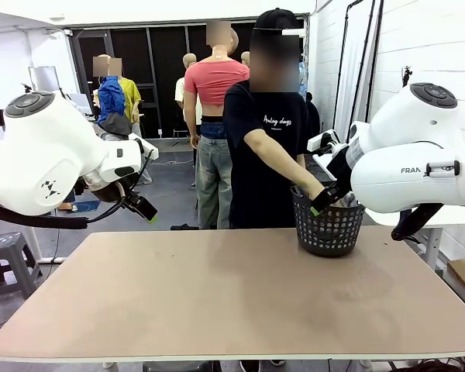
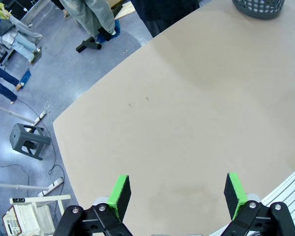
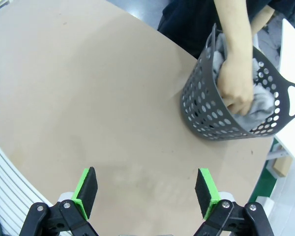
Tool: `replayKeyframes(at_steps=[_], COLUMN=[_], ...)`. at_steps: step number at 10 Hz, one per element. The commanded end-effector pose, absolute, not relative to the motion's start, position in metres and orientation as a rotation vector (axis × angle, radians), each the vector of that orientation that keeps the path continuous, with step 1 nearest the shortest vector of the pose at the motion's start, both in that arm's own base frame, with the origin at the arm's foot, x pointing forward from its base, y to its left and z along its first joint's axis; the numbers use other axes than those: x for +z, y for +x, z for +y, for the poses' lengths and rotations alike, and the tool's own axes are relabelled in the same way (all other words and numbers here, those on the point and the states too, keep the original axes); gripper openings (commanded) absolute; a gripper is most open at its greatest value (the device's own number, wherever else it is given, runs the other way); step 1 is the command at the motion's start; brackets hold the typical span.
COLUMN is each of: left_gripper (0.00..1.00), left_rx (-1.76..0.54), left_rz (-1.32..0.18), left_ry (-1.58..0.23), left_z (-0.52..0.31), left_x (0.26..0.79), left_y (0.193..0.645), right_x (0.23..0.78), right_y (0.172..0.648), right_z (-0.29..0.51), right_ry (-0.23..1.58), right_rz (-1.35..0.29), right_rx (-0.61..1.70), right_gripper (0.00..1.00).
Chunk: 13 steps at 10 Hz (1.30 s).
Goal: Fold the training pants.
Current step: Grab both ends of the Training pants handed by a person.
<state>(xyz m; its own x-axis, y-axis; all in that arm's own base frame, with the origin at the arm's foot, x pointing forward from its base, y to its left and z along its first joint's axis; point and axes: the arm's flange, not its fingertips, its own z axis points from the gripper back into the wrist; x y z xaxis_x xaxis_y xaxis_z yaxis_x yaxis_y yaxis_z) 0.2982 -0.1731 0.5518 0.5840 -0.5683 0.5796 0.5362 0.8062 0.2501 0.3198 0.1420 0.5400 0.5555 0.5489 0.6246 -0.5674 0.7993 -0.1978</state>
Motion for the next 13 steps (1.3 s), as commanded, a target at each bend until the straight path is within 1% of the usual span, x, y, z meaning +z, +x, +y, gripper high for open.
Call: replayKeyframes(at_steps=[1, 13], left_gripper=[1.00, 1.00], left_rx=[-0.666, -0.666], left_rz=[-0.692, -0.692], left_ry=[0.055, 0.055], left_z=[-0.1709, -0.1709], left_x=[0.5514, 0.5514], left_y=[0.2998, 0.2998], right_x=[0.5399, 0.5399], right_y=[0.3203, 0.3203], right_z=[0.1409, 0.1409], right_ry=[0.030, 0.030], right_rz=[-0.727, -0.727], right_rx=[0.658, 0.658], right_gripper=[1.00, 1.00])
